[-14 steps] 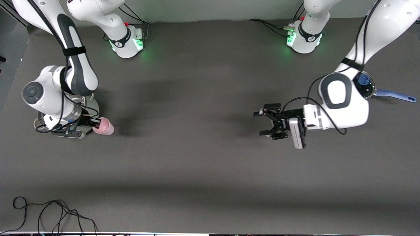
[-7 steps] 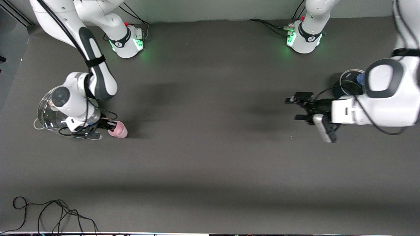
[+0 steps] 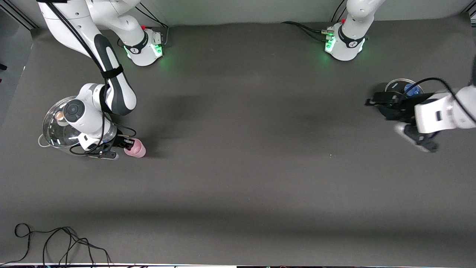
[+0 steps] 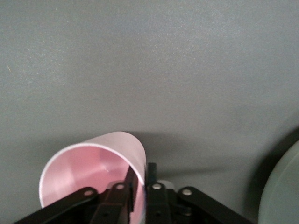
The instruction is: Transfer pink cup from left to right arm
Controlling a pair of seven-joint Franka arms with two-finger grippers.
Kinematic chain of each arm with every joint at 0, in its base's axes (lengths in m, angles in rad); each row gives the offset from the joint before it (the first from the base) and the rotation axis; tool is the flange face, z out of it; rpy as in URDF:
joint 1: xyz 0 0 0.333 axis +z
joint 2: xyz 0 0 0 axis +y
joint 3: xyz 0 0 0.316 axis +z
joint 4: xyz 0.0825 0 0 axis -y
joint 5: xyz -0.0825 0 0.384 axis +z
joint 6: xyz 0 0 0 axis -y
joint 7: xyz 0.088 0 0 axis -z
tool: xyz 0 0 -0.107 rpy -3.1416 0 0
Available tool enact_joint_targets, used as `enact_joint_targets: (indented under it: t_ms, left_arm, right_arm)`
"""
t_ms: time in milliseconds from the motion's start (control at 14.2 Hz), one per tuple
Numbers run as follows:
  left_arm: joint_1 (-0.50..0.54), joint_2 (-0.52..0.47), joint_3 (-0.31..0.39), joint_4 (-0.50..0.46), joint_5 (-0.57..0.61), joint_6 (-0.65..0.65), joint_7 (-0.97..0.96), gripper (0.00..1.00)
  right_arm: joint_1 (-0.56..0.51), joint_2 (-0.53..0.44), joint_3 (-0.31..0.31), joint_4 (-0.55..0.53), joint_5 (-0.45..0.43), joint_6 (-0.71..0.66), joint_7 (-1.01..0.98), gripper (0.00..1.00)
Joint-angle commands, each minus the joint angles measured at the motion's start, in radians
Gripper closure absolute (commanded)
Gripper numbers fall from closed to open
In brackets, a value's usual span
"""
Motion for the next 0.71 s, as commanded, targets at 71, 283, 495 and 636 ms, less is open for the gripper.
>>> enact_joint_targets:
  t_ms: [71, 283, 495, 636]
  left_arm:
    - [-0.001, -0.019, -0.001, 0.058, 0.178, -0.106, -0.134, 0.00]
    - [0.010, -0.063, 0.012, 0.037, 0.269, -0.092, -0.139, 0.00]
    - [0.065, -0.141, 0.010, -0.045, 0.277, 0.007, -0.139, 0.00]
    - [0.106, -0.201, 0.004, -0.119, 0.262, 0.073, -0.138, 0.00]
  right_arm:
    - [0.008, -0.074, -0.006, 0.003, 0.021, -0.013, -0.007, 0.00]
    - [0.032, -0.173, -0.012, 0.007, 0.009, -0.117, 0.002, 0.00]
    - [0.040, -0.271, -0.018, 0.016, 0.004, -0.196, 0.005, 0.00]
    - [0.041, -0.324, -0.023, 0.059, -0.107, -0.291, 0.088, 0.00]
